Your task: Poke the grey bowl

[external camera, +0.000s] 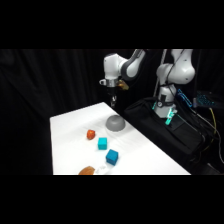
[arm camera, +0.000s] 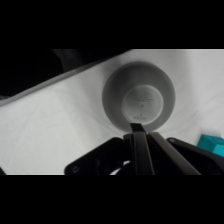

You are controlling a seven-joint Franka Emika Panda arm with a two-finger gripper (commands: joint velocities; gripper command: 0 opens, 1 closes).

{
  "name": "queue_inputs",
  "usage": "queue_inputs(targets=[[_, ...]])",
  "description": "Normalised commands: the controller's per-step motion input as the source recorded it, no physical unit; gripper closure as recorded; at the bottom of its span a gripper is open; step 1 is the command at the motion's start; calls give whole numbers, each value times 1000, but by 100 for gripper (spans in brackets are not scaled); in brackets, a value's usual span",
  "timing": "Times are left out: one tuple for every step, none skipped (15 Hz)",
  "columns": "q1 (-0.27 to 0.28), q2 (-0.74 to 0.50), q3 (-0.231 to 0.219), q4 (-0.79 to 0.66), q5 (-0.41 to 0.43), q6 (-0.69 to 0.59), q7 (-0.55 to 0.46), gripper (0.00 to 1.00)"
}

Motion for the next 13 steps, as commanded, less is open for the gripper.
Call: queue_inputs(targets=[[-43, -414, 93, 189, -56, -549, 108, 74], [-33, -352, 91, 217, 1, -528, 66, 67], [-25, -287, 89, 243, 33, -513, 53, 57], [-22, -232, 93, 248, 23, -427, 66, 44], [-14, -232, 101, 229, 24, -393, 84, 33], [-10, -209, 99, 226, 39, -393, 103, 23], [-6, -195, 87, 214, 51, -361, 91, 9], [-5, -189, 81, 211, 54, -363, 91, 0], [-7, -180, 77, 203, 33, -338, 88, 0], [-2, -186, 74, 191, 33, -320, 77, 0], [0, -179, 69, 175, 37, -285, 85, 0], [3, -139, 47, 177, 54, -243, 40, 0], [14, -105, 24, 172, 95, -215, -10, 0]])
